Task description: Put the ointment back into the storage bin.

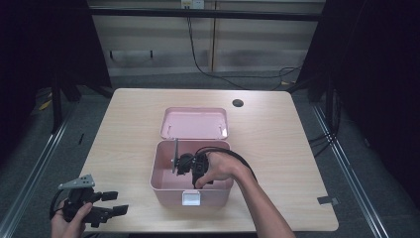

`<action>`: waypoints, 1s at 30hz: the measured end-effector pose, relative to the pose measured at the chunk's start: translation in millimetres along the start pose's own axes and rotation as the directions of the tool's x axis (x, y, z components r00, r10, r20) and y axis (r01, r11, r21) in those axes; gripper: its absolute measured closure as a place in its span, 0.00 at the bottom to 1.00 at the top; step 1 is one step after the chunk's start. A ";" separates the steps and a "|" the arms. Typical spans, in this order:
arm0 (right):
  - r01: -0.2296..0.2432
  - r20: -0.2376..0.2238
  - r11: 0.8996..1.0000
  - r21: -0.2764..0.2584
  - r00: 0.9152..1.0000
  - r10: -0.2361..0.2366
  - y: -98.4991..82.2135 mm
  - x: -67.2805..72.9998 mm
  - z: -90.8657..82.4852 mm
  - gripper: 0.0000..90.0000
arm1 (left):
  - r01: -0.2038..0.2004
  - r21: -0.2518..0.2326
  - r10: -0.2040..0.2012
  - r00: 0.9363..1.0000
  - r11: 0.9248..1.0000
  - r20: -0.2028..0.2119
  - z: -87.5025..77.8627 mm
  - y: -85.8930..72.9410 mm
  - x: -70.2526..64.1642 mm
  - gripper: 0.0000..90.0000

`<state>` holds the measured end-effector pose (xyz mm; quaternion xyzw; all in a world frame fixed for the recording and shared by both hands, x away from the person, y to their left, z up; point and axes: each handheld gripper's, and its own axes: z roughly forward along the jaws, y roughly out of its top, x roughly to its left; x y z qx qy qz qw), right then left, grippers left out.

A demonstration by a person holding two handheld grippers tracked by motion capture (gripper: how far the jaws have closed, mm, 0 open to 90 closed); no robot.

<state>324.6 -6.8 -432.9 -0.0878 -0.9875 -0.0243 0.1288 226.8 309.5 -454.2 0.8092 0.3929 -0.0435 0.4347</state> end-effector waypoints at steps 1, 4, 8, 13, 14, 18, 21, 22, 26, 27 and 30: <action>-0.005 0.003 1.000 -0.015 1.000 0.005 -0.8 0.5 -0.7 0.77 | 0.000 0.000 0.000 1.000 1.000 0.000 0.0 0.0 0.0 0.24; -0.005 0.014 1.000 -0.028 1.000 0.005 -2.2 1.4 -2.4 0.76 | 0.001 0.000 -0.001 1.000 1.000 -0.001 0.1 0.0 0.1 0.24; -0.015 0.024 0.999 -0.039 1.000 0.016 -4.4 3.8 -6.3 0.75 | 0.003 0.000 -0.003 1.000 1.000 0.001 0.5 -0.1 -0.3 0.24; -0.013 0.032 0.999 -0.051 0.999 0.015 -6.6 5.9 -10.9 0.75 | 0.005 0.001 -0.005 1.000 1.000 0.006 0.7 -0.1 -0.1 0.24; -0.013 0.034 0.998 -0.067 0.999 0.016 -7.8 7.4 -12.3 0.75 | 0.006 0.001 -0.006 1.000 1.000 0.004 1.0 0.0 -0.3 0.24; -0.006 0.048 0.998 -0.055 0.999 0.009 -9.5 10.0 -17.1 0.75 | 0.004 0.002 -0.004 1.000 1.000 0.003 0.9 -0.1 -0.1 0.24; -0.007 0.051 0.998 -0.062 0.999 0.010 -10.0 11.3 -20.2 0.75 | 0.007 0.002 -0.007 1.000 1.000 0.004 1.0 -0.1 -0.3 0.24; -0.001 0.056 0.998 -0.070 0.998 0.005 -10.3 13.0 -22.6 0.75 | 0.006 0.002 -0.006 1.000 1.000 0.004 1.0 -0.1 -0.3 0.24; 0.004 0.059 0.998 -0.071 0.998 0.000 -11.5 15.5 -27.2 0.75 | 0.007 0.001 -0.007 1.000 1.000 0.004 1.0 -0.1 -0.3 0.24; -0.005 0.060 0.997 -0.075 0.998 0.010 -12.1 16.9 -28.1 0.75 | 0.007 0.002 -0.007 1.000 1.000 0.005 1.1 -0.1 -0.3 0.24; 0.003 0.064 0.996 -0.084 0.998 0.002 -14.0 18.9 -31.2 0.75 | 0.006 0.003 -0.006 1.000 1.000 0.005 1.0 -0.1 -0.3 0.24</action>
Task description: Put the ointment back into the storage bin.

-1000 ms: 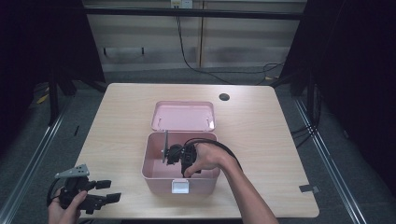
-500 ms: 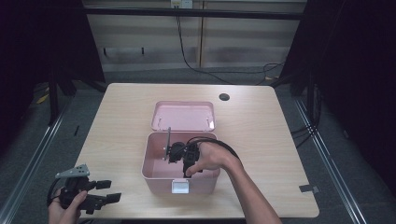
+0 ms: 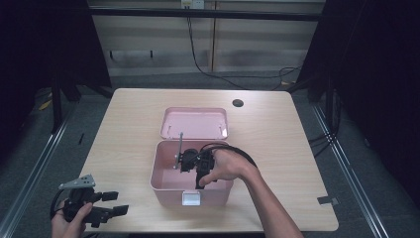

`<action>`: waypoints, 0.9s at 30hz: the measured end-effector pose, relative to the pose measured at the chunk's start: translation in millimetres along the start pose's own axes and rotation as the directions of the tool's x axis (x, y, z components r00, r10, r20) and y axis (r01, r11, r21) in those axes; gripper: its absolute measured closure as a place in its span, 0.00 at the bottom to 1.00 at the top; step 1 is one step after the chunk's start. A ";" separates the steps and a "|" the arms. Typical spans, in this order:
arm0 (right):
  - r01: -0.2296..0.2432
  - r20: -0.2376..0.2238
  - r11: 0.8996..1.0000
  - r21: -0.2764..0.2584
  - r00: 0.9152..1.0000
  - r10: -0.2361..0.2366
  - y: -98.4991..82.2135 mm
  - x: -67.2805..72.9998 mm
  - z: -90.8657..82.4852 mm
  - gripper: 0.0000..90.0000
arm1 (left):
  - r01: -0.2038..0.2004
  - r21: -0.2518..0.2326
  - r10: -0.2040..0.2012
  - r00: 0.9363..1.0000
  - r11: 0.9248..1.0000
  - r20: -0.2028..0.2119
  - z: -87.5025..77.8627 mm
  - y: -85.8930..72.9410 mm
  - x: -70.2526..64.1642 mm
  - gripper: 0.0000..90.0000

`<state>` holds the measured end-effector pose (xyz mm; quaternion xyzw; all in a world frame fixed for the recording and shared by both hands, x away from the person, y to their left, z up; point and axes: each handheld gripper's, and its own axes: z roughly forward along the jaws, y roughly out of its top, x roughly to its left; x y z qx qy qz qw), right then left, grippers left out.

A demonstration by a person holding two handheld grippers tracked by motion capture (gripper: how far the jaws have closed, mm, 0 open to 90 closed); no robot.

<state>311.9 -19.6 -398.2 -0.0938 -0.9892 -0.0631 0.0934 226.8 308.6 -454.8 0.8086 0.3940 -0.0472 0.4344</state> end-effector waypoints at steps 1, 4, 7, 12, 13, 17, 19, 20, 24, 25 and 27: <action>0.006 0.005 1.000 0.004 1.000 -0.006 -0.3 0.4 -1.5 0.76 | 0.000 0.000 0.000 1.000 1.000 0.000 0.0 0.0 0.0 0.24; -0.003 0.007 1.000 -0.005 1.000 0.003 -1.9 2.3 -4.8 0.76 | 0.000 0.000 0.000 1.000 1.000 0.000 0.0 0.0 -0.1 0.24; 0.005 0.011 1.000 -0.007 1.000 -0.005 -3.3 2.4 -6.0 0.76 | 0.000 0.001 0.000 1.000 1.000 -0.002 0.2 0.0 -0.2 0.24; 0.004 0.024 1.000 -0.019 1.000 -0.004 -8.3 5.3 -10.0 0.76 | 0.001 0.000 -0.001 1.000 1.000 -0.002 0.2 0.1 0.1 0.24; 0.004 0.024 1.000 -0.019 1.000 -0.004 -8.3 5.3 -10.0 0.76 | 0.001 0.000 -0.001 1.000 1.000 -0.002 0.2 0.1 0.1 0.24; -0.002 0.021 1.000 -0.017 1.000 0.002 -12.4 7.7 -14.3 0.76 | 0.000 0.001 0.000 1.000 1.000 -0.003 0.2 0.1 -0.3 0.24; -0.001 0.027 1.000 -0.009 1.000 0.001 -14.1 9.1 -16.3 0.76 | -0.002 0.003 0.002 1.000 1.000 -0.003 0.2 0.1 0.0 0.24; 0.005 0.032 1.000 -0.010 0.999 -0.005 -15.0 9.3 -17.7 0.76 | -0.002 0.003 0.002 1.000 1.000 0.000 0.2 0.1 0.0 0.24; -0.007 0.039 1.000 -0.016 0.999 0.008 -17.7 10.2 -24.8 0.76 | -0.002 0.004 0.002 1.000 1.000 -0.002 0.3 0.1 -0.1 0.24; -0.009 0.045 1.000 -0.028 0.999 0.010 -19.9 10.7 -29.0 0.76 | -0.002 0.003 0.002 1.000 1.000 -0.002 0.3 0.1 -0.1 0.24; -0.006 0.048 0.999 -0.034 0.999 0.007 -22.6 11.1 -33.3 0.76 | 0.000 0.001 0.000 1.000 1.000 -0.003 0.3 0.1 -0.3 0.24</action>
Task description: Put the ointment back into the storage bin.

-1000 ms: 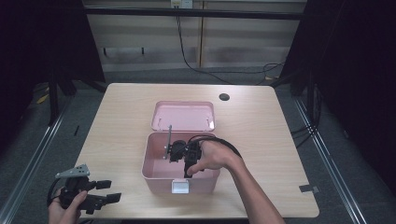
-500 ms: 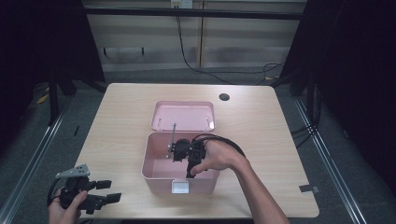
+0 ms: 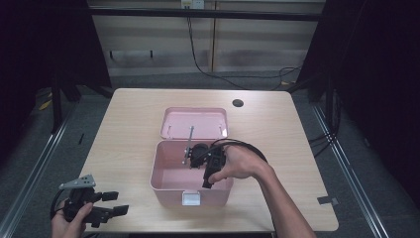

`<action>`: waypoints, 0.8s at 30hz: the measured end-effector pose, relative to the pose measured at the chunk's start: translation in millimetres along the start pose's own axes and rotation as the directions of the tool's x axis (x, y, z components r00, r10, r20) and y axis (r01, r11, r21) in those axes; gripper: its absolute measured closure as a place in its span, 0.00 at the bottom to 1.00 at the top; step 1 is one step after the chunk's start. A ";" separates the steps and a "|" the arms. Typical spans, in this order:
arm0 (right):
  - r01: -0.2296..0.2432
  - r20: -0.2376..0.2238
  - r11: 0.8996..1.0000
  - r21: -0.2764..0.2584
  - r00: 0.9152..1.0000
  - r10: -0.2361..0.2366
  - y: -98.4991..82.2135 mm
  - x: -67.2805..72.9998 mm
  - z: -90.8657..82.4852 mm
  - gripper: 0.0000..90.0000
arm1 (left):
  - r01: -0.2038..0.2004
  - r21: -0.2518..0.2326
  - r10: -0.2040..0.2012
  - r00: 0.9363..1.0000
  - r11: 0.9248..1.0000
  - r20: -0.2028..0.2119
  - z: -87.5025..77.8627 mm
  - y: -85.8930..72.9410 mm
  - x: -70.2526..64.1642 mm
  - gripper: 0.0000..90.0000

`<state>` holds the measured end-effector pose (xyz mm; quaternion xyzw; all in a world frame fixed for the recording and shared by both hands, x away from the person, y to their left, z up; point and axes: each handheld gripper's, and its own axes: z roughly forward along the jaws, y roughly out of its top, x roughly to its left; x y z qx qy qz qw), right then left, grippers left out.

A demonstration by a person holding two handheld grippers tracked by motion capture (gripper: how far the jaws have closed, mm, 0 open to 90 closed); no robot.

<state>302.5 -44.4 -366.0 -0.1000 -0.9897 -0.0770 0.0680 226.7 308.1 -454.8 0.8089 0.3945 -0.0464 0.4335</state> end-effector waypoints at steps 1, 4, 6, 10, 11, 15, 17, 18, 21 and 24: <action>-0.010 0.004 1.000 -0.002 1.000 0.010 -1.2 0.7 -1.6 0.76 | 0.000 0.000 0.000 1.000 1.000 0.000 0.0 0.0 0.0 0.24; -0.012 0.011 1.000 -0.010 1.000 0.012 -5.6 0.8 -5.0 0.76 | -0.002 0.003 0.002 1.000 1.000 0.000 0.0 0.0 0.3 0.24; -0.018 0.011 1.000 -0.008 1.000 0.018 -8.0 1.1 -7.2 0.76 | -0.003 0.004 0.003 1.000 1.000 0.001 0.1 0.0 0.4 0.24; -0.025 0.017 1.000 -0.011 1.000 0.025 -11.3 1.4 -10.4 0.76 | -0.003 0.005 0.003 1.000 1.000 -0.002 0.1 0.0 0.5 0.24; -0.020 0.020 1.000 -0.012 1.000 0.020 -12.4 1.3 -11.0 0.76 | -0.002 0.004 0.002 1.000 1.000 -0.001 0.1 0.1 0.5 0.24; -0.027 0.031 0.999 -0.020 0.999 0.028 -17.7 3.0 -17.0 0.76 | -0.003 0.005 0.003 1.000 1.000 -0.003 0.4 -0.1 0.5 0.24; -0.030 0.038 0.999 -0.025 0.999 0.031 -20.3 4.0 -21.3 0.76 | -0.004 0.005 0.004 1.000 1.000 -0.003 0.3 0.0 0.4 0.24; -0.030 0.038 0.999 -0.025 0.999 0.031 -20.3 4.0 -21.3 0.76 | -0.004 0.005 0.004 1.000 1.000 -0.003 0.3 0.0 0.4 0.24; -0.037 0.049 0.999 -0.032 0.998 0.039 -26.2 5.6 -30.2 0.75 | -0.003 0.006 0.003 1.000 1.000 -0.004 0.3 0.0 0.6 0.24; -0.052 0.060 0.998 -0.040 0.997 0.054 -30.0 6.6 -34.3 0.75 | -0.003 0.007 0.003 1.000 1.000 -0.002 0.5 -0.1 0.4 0.24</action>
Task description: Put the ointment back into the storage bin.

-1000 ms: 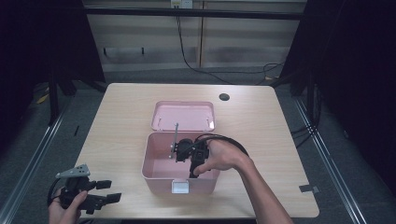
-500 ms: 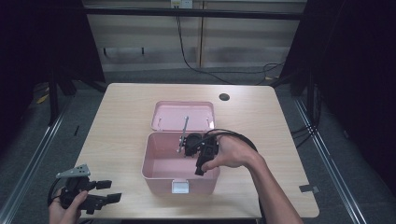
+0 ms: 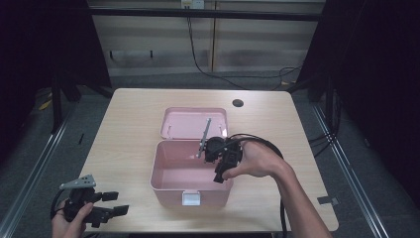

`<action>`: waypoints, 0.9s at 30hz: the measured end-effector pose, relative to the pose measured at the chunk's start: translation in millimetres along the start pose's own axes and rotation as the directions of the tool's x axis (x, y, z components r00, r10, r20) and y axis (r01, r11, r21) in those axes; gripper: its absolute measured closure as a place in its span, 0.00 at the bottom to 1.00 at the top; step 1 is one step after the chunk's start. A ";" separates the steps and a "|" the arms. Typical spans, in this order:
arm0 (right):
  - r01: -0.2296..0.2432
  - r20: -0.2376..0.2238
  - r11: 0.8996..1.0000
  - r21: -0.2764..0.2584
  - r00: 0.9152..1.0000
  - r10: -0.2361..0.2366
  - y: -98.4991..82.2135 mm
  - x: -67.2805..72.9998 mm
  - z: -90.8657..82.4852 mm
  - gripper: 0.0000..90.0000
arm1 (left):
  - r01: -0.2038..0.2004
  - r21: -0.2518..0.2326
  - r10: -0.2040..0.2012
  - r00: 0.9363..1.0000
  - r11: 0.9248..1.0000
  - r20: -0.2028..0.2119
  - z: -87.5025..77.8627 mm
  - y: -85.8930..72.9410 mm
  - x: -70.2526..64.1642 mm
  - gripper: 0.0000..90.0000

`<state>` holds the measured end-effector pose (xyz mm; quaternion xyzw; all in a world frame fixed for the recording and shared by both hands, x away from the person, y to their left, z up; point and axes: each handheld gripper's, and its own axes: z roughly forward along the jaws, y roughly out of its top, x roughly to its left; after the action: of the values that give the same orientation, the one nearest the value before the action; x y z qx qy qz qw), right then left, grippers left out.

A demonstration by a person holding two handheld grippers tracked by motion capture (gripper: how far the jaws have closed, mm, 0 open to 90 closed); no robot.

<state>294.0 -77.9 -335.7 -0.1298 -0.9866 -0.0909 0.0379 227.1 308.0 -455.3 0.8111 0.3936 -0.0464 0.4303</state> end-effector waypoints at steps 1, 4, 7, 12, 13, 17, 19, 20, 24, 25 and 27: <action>0.000 0.004 1.000 -0.004 1.000 0.000 -2.5 0.3 -1.8 0.75 | -0.004 0.001 0.004 1.000 1.000 0.000 0.2 0.0 0.1 0.24; -0.012 0.009 0.999 -0.030 1.000 0.013 -10.6 1.9 -8.6 0.75 | 0.003 0.002 -0.003 1.000 1.000 0.000 1.1 0.1 -0.3 0.24; -0.022 0.016 0.999 -0.043 1.000 0.023 -18.1 3.8 -14.1 0.75 | 0.002 0.001 -0.002 1.000 1.000 0.000 0.8 0.0 -0.4 0.24; -0.029 0.028 0.998 -0.054 0.999 0.031 -28.2 5.4 -20.0 0.75 | 0.002 0.002 -0.002 1.000 1.000 0.000 1.1 0.0 -0.2 0.24; -0.031 0.027 0.998 -0.062 0.999 0.033 -31.0 5.6 -21.3 0.75 | 0.002 0.002 -0.002 1.000 1.000 -0.001 1.0 0.0 -0.1 0.24; -0.052 0.035 0.996 -0.077 0.998 0.055 -43.1 5.3 -26.2 0.74 | 0.003 0.003 -0.003 1.000 1.000 -0.001 0.9 -0.1 -0.1 0.24; -0.057 0.037 0.995 -0.083 0.997 0.060 -49.0 5.0 -27.7 0.74 | 0.001 0.003 -0.001 1.000 1.000 0.000 1.1 0.1 -0.3 0.24; -0.062 0.039 0.994 -0.085 0.997 0.066 -51.7 5.5 -28.4 0.74 | -0.001 0.004 0.001 1.000 1.000 -0.002 1.0 0.1 -0.2 0.24; -0.071 0.044 0.993 -0.097 0.996 0.076 -60.4 6.9 -28.9 0.74 | 0.005 0.006 -0.005 1.000 1.000 0.001 1.9 0.0 -0.6 0.24; -0.092 0.041 0.991 -0.094 0.995 0.096 -63.0 8.3 -28.7 0.74 | -0.001 0.008 0.001 1.000 1.000 -0.001 1.8 0.2 -0.3 0.24; -0.100 0.044 0.989 -0.105 0.993 0.105 -71.4 9.0 -25.7 0.74 | -0.003 0.008 0.003 1.000 1.000 -0.002 1.6 0.2 -0.4 0.24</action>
<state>267.8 -148.3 -321.7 -0.1844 -0.9733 -0.1363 0.0116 227.4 306.5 -456.0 0.8135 0.3924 -0.0466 0.4266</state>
